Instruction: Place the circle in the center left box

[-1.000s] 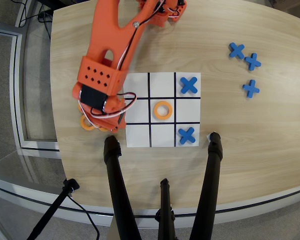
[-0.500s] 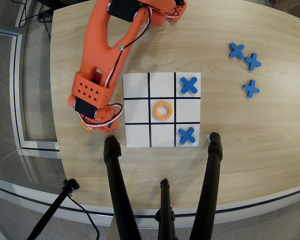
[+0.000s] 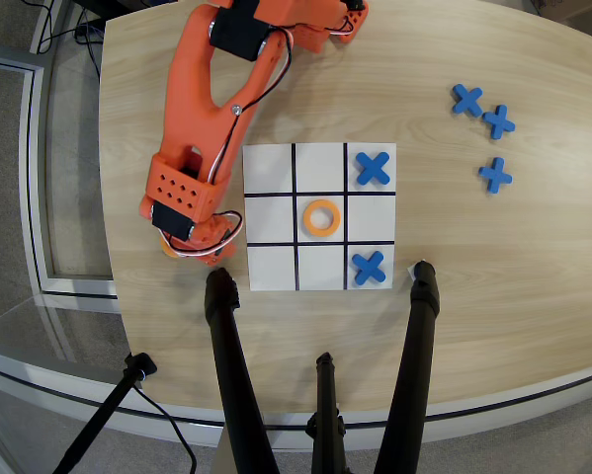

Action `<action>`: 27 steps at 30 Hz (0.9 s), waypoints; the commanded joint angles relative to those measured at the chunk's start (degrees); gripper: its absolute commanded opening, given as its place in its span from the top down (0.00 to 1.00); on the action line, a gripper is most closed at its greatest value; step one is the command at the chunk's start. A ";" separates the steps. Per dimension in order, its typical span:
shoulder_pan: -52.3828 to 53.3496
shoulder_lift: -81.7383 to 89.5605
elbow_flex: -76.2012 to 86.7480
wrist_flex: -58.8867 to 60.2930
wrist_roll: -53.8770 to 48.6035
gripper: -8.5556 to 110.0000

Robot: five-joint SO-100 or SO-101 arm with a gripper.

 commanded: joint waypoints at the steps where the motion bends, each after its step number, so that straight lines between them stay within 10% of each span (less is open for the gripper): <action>1: -0.53 -0.09 -2.11 -0.53 0.53 0.76; 27: -0.62 -1.14 5.19 -0.26 0.62 0.76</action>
